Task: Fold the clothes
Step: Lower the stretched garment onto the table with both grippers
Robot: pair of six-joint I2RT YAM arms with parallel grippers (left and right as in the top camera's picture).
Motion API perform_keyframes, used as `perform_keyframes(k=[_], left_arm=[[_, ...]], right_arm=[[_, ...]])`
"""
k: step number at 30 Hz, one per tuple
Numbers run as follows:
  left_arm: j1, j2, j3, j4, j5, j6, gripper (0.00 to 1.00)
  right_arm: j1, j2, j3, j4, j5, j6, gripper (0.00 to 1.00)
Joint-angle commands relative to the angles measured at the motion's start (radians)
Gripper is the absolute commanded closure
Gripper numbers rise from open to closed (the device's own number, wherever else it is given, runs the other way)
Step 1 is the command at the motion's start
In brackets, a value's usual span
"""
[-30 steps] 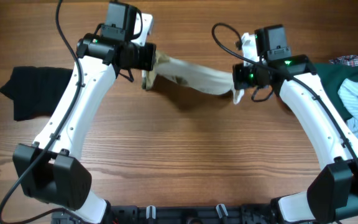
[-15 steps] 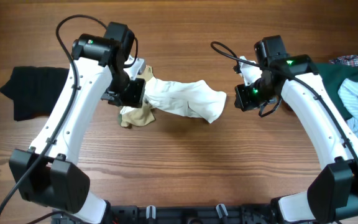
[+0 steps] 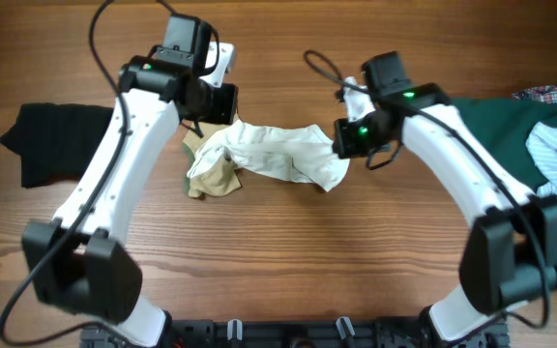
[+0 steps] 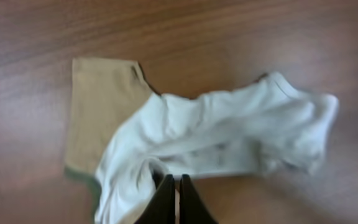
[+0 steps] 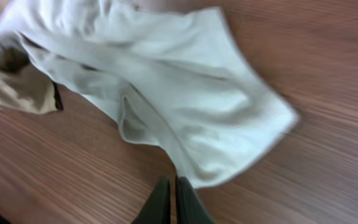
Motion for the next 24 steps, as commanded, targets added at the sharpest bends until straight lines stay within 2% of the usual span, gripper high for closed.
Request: perform_keyframes(k=[1,5,9,18,20,24], left_arm=[[0.01,0.135,-0.025,0.077,-0.064,-0.014,0.96],[0.018,0.27,-0.025,0.182,-0.089,-0.022,0.96],[0.028,0.322,-0.026,0.198,-0.089,-0.021,0.96],[0.063,0.415,-0.026,0.24,-0.089,-0.024,0.96],[0.077,0.42,-0.026,0.249,-0.089,-0.051,0.96],[0.112,0.422,-0.026,0.259,-0.08,-0.074,0.96]], right_arm=[[0.039,0.074,0.008,0.049,-0.03,0.023,0.96],[0.042,0.083,0.008,0.156,-0.026,0.082,0.96],[0.045,0.093,0.008,0.246,-0.026,0.103,0.96],[0.091,0.122,0.008,0.149,-0.127,0.09,0.96],[0.095,0.122,0.008,0.127,-0.091,0.104,0.96],[0.098,0.146,-0.006,0.11,0.135,0.127,0.96]])
